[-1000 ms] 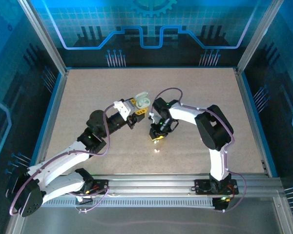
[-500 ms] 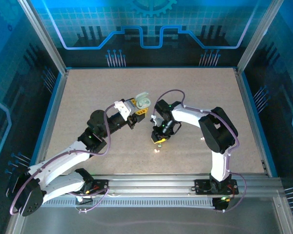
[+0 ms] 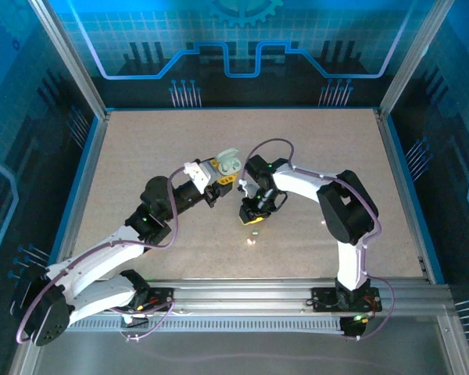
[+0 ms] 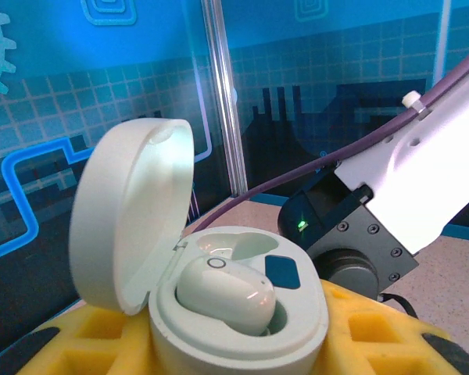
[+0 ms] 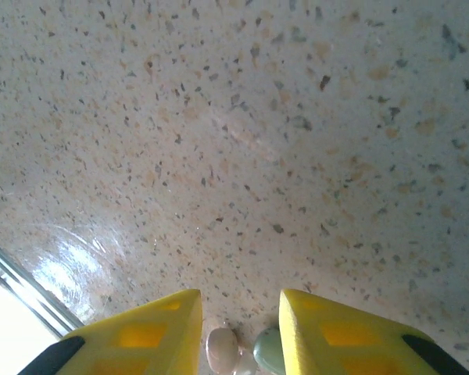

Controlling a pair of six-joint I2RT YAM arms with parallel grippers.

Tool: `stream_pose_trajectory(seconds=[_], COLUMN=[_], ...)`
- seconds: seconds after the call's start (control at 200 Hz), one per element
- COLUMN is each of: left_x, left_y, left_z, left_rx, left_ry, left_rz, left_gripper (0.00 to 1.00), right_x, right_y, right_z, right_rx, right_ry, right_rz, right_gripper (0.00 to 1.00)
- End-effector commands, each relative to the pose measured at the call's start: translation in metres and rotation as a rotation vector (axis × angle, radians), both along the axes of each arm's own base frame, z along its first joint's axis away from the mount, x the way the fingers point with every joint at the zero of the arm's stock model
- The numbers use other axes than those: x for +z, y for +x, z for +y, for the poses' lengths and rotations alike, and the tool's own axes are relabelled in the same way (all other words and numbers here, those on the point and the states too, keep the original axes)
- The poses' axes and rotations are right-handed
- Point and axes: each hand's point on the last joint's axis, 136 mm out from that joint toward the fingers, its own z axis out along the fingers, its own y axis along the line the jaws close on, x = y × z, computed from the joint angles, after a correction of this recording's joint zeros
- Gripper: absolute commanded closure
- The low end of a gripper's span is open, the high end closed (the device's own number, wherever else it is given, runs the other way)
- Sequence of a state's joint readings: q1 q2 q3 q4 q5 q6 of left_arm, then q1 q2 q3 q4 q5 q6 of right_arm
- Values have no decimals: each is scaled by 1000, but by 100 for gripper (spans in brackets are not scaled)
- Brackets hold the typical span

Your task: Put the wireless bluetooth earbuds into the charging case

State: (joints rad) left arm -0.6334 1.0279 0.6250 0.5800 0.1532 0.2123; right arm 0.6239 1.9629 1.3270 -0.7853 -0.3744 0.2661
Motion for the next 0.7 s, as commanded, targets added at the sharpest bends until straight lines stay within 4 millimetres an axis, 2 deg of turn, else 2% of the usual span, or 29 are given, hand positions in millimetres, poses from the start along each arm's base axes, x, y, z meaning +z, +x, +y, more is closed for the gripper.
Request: stream_pose_trajectory(seconds=[0.0, 0.21, 0.695], left_x=[1, 0, 0], left_y=[-2, -1, -2], left_z=[1, 1, 0], left_rx=[5, 4, -2], left_ry=[-7, -6, -9], left_rz=[-14, -11, -10], left_gripper=[75, 75, 74], right_x=[-9, -14, -8], right_y=[-11, -22, -33], right_z=[1, -6, -23], right_rx=[39, 33, 7], right_ry=[-26, -47, -92], right_rz=[38, 66, 46], right_gripper=[67, 68, 69])
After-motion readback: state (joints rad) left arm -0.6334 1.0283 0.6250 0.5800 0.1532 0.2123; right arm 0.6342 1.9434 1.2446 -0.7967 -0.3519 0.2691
